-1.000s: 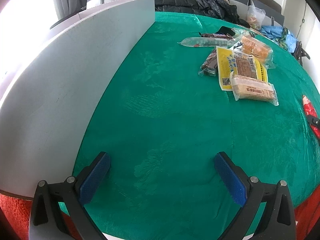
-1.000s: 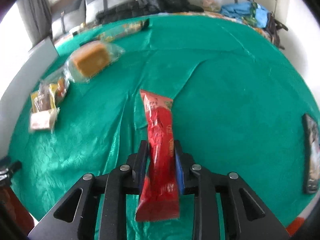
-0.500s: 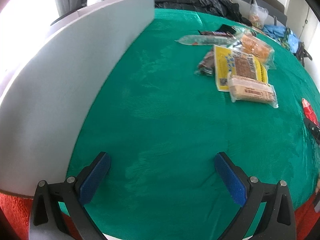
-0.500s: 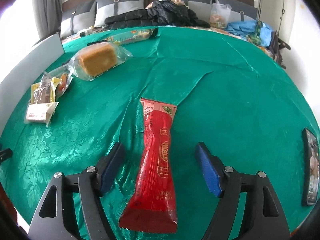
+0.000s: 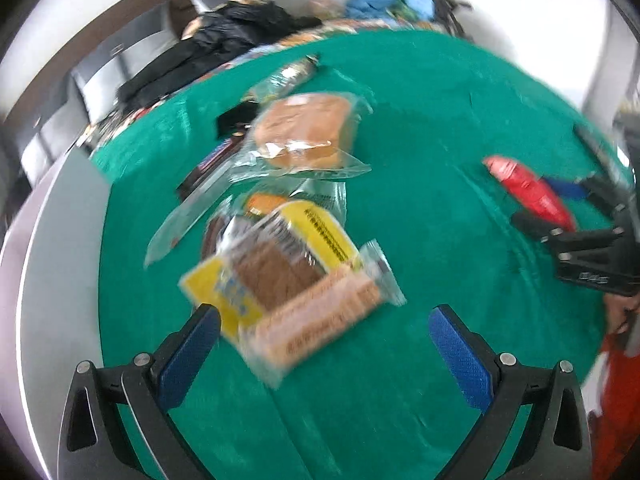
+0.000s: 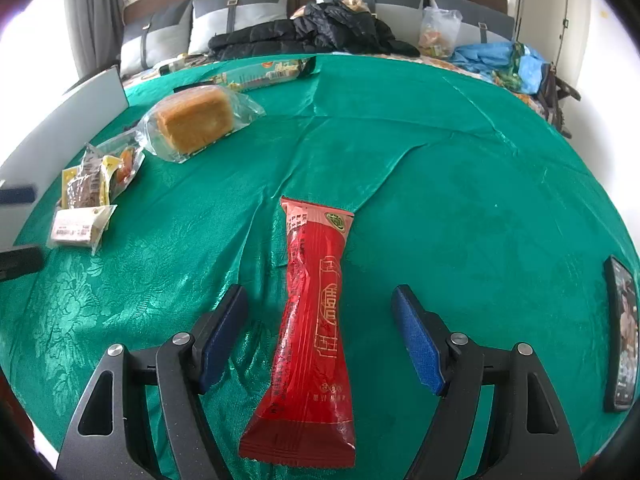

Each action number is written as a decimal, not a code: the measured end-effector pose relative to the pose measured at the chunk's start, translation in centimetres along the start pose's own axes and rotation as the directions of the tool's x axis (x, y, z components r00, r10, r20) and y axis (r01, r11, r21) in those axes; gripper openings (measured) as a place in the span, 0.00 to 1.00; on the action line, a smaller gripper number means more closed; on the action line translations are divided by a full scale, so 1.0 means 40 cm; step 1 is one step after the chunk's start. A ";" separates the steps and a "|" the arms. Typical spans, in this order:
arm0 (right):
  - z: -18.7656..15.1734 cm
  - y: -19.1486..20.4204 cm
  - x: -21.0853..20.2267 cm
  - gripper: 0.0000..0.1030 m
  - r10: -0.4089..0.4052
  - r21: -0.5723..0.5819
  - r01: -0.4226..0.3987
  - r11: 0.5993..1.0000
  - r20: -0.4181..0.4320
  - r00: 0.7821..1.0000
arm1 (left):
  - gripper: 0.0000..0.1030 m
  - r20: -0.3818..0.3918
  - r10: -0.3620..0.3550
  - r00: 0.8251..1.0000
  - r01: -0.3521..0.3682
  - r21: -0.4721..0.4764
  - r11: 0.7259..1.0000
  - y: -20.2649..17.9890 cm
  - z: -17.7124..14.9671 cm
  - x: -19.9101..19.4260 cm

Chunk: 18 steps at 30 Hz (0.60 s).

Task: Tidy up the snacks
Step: 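Grasp the beige wafer bar with the left tool while the right tool holds the red bar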

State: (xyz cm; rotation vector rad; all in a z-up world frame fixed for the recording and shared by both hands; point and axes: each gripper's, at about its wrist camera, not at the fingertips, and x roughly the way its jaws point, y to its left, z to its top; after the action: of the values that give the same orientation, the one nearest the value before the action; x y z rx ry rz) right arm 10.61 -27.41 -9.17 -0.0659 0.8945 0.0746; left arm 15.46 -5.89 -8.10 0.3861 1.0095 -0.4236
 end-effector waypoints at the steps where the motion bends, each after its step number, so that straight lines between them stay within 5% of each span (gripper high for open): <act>1: 0.000 0.001 0.000 0.75 0.000 0.000 0.000 1.000 0.000 1.000 | 1.00 -0.015 -0.005 1.000 0.005 0.012 1.000 -0.002 0.008 0.013; 5: 0.000 0.000 0.000 0.75 0.000 0.000 0.000 1.000 0.000 1.000 | 1.00 -0.107 -0.046 0.993 0.050 0.035 0.998 -0.006 0.010 0.068; 7: 0.000 0.000 0.000 0.75 0.000 0.000 0.000 1.000 0.000 1.000 | 1.00 -0.145 -0.121 0.982 0.125 0.020 0.992 -0.009 -0.004 0.075; 10: 0.000 0.000 0.001 0.75 0.000 0.000 0.000 1.000 0.000 1.000 | 1.00 -0.219 -0.308 0.926 0.312 -0.016 0.950 -0.026 -0.036 0.062; 12: 0.000 0.000 0.001 0.75 0.000 0.000 0.000 1.000 0.000 1.000 | 1.00 -0.234 -0.358 0.904 0.374 0.023 0.927 -0.052 -0.053 0.036; 16: 0.000 -0.001 0.001 0.75 0.000 0.000 0.000 1.000 0.000 1.000 | 1.00 -0.220 -0.330 0.918 0.354 0.078 0.932 -0.077 -0.061 0.009; 18: 0.000 0.000 0.001 0.75 0.000 0.000 0.000 1.000 0.000 1.000 | 1.00 -0.186 -0.285 0.940 0.302 0.072 0.951 -0.069 -0.047 0.008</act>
State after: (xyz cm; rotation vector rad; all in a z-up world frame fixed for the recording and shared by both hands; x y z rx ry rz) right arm 10.65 -27.41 -9.21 -0.0663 0.8942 0.0748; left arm 12.85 -7.36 -9.58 0.3668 1.2252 -0.7221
